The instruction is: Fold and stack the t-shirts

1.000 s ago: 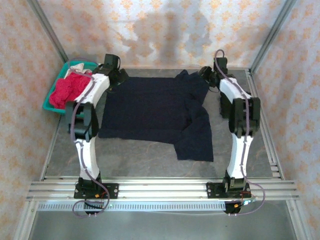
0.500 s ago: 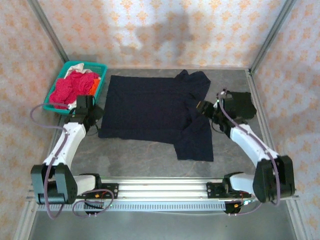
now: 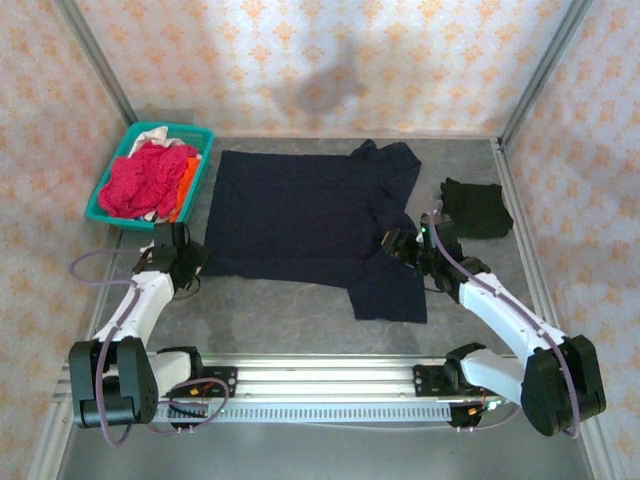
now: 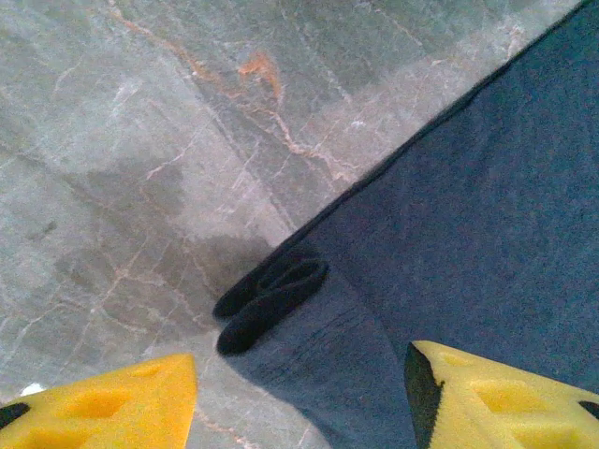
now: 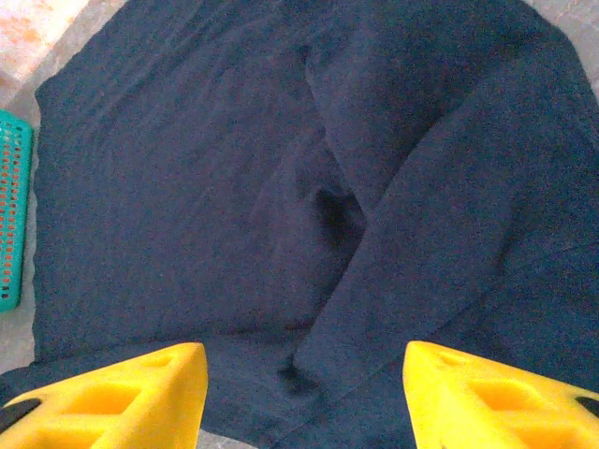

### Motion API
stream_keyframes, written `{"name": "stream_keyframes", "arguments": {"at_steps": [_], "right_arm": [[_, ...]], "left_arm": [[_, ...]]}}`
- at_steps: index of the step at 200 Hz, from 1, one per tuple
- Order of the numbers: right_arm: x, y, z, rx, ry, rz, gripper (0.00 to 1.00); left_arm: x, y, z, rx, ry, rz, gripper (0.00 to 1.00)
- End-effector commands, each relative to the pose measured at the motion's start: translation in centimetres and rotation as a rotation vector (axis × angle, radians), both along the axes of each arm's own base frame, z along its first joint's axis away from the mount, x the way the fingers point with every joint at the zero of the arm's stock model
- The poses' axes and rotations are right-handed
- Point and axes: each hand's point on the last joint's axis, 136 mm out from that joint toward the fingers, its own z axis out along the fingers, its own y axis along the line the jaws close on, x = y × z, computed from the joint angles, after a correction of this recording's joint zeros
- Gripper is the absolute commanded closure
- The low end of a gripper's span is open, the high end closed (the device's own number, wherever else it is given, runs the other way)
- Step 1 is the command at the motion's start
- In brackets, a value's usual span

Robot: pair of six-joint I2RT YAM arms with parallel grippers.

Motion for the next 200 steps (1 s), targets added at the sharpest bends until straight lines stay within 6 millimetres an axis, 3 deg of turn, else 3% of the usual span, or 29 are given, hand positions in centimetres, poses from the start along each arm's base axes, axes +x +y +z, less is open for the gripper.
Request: {"name": "stream_keyframes", "arguments": {"at_steps": [1, 66, 122, 151, 200], "right_arm": [[0.8, -0.1, 1.9, -0.017, -0.043, -0.013, 0.42], [0.7, -0.5, 2.4, -0.030, -0.049, -0.025, 0.42], [0.6, -0.4, 2.4, -0.022, -0.050, -0.026, 0.42], [0.5, -0.6, 2.1, -0.032, -0.044, -0.026, 0.42], [0.6, -0.4, 2.5, -0.016, -0.053, -0.027, 0.42]], "left_arm": [[1.0, 0.5, -0.8, -0.010, -0.009, 0.031, 0.39], [0.0, 0.4, -1.7, -0.029, 0.025, 0.061, 0.41], [0.5, -0.7, -3.8, -0.127, 0.004, 0.091, 0.54], [0.9, -0.6, -3.2, -0.116, -0.006, 0.080, 0.67], [0.2, -0.2, -1.8, -0.074, -0.001, 0.064, 0.70]]}}
